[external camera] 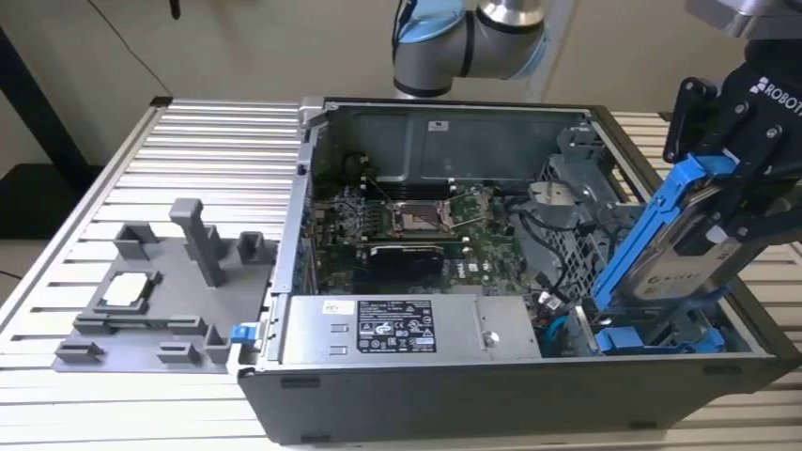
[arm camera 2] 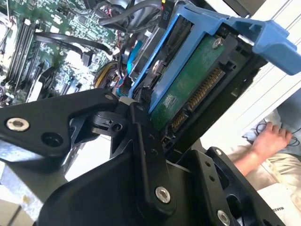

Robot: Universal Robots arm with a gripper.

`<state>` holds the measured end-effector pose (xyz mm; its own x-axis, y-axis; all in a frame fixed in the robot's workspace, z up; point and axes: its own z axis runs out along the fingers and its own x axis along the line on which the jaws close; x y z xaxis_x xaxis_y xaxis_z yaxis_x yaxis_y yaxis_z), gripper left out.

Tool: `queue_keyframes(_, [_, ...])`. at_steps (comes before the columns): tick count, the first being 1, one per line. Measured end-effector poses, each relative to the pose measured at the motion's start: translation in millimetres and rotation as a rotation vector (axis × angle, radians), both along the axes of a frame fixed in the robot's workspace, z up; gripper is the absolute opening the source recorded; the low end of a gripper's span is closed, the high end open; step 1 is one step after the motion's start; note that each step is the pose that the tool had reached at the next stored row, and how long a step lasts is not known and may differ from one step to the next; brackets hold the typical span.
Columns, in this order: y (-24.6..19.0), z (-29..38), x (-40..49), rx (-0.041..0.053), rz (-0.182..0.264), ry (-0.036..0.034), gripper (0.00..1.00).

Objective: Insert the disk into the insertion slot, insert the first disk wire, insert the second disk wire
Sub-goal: 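Insert the disk into the insertion slot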

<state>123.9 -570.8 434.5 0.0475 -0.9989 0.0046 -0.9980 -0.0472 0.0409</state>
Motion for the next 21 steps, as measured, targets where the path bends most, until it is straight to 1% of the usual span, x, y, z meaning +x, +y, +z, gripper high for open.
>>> queue_keyframes(6, [-0.3,-7.9,0.0,0.0036,0.0,0.0005,0.33])
queue_keyframes(11, [-0.7,-11.0,0.2,0.0037,-0.006,0.0049,0.33])
queue_keyframes(21, [-1.2,-16.7,2.6,0.0043,-0.036,0.0059,0.33])
